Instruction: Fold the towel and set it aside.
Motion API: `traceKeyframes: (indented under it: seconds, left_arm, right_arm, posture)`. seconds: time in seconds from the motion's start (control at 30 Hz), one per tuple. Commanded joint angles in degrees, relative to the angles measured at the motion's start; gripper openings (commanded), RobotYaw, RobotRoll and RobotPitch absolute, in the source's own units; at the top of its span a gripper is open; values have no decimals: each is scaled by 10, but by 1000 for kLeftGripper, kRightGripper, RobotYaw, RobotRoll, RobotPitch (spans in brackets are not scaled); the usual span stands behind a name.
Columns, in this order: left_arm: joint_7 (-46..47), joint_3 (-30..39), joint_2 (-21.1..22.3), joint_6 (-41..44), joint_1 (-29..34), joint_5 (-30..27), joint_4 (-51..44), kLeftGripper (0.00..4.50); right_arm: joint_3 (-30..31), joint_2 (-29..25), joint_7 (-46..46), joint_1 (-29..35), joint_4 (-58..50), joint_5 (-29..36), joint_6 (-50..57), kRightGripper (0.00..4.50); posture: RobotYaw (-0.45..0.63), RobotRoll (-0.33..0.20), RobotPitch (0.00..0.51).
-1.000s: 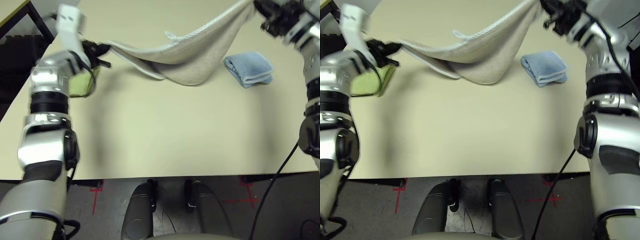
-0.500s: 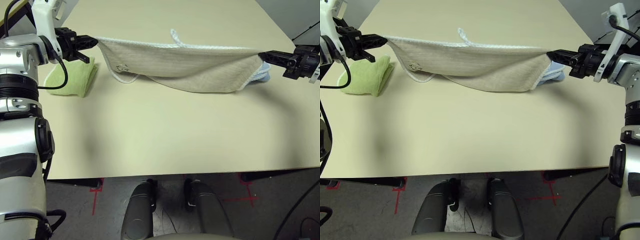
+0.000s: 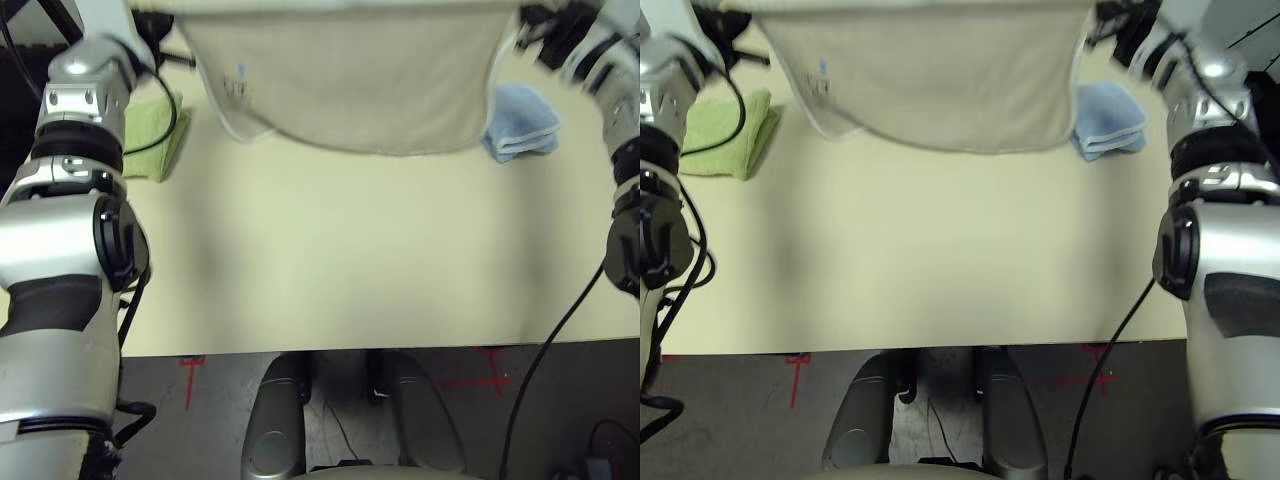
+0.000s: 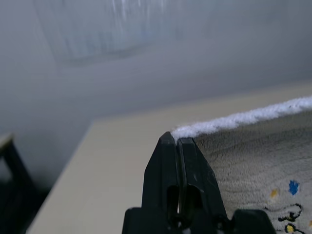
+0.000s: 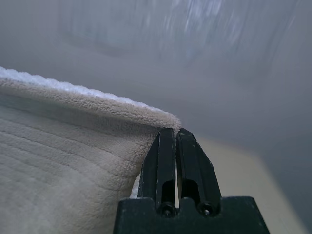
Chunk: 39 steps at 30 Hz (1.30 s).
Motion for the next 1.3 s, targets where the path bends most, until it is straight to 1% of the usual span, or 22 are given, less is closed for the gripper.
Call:
traceKeyframes:
  seconds: [0.03, 0.1, 0.17, 0.23, 0.3, 0.4, 0.47, 0.53, 0.63, 0.7, 0.83, 0.9, 1.0, 1.13, 1.23, 1.3]
  left_arm:
    - [-79, 14, 28, 24, 38, -14, 4, 23]
    - [-143, -1, 47, 61, 71, -5, -6, 23]
    - [-207, -24, 64, 118, 97, 10, -14, 23]
    - [-285, -74, 88, 173, 143, 45, -31, 23]
    - [-350, -114, 105, 204, 190, 70, -56, 23]
    - [-389, -133, 116, 225, 235, 75, -91, 23]
    - [-409, -143, 121, 234, 249, 80, -107, 23]
    - [-436, -156, 127, 237, 254, 89, -118, 23]
    - [-531, -200, 157, 201, 272, 115, -144, 23]
    - [-580, -216, 170, 191, 280, 118, -161, 23]
    - [-676, -230, 188, 203, 292, 106, -208, 23]
    - [-712, -241, 204, 210, 304, 91, -239, 23]
    - [-721, -281, 244, 232, 328, 32, -300, 23]
    - [-721, -319, 287, 250, 343, -23, -344, 23]
    - [-721, -343, 318, 265, 352, -66, -368, 23]
    - [-721, -360, 333, 274, 356, -87, -379, 23]
  right_arm:
    - [-23, -17, 56, 60, 14, 15, -14, 0]
    - [-13, -21, 117, 100, 7, 12, 14, 0]
    - [3, -27, 160, 131, 2, -1, 45, 0]
    - [24, -35, 215, 170, -7, -14, 91, 0]
    - [54, -44, 273, 212, -19, -34, 128, 0]
    - [77, -50, 317, 265, -46, -47, 142, 0]
    - [89, -54, 334, 288, -59, -57, 148, 0]
    - [98, -60, 345, 295, -67, -67, 150, 0]
    - [109, -73, 367, 289, -67, -80, 149, 0]
    - [122, -82, 385, 291, -68, -93, 134, 0]
    - [141, -97, 440, 302, -80, -103, 105, 0]
    - [146, -100, 455, 308, -87, -106, 91, 0]
    - [151, -102, 459, 311, -89, -115, 68, 0]
    - [155, -101, 479, 307, -89, -116, 49, 0]
    - [147, -100, 568, 322, -134, -75, 99, 0]
    - [156, -113, 612, 344, -183, -47, 140, 0]
  posture:
    - [37, 0, 285]
    - [38, 0, 289]
    - [38, 0, 289]
    - [44, 0, 297]
    - [44, 0, 297]
    - [39, 0, 303]
    - [38, 0, 305]
    - [36, 0, 305]
    - [37, 0, 301]
    - [37, 0, 301]
    - [36, 0, 297]
    - [35, 0, 296]
    - [34, 0, 294]
    - [41, 0, 290]
    - [45, 0, 287]
    - [44, 0, 287]
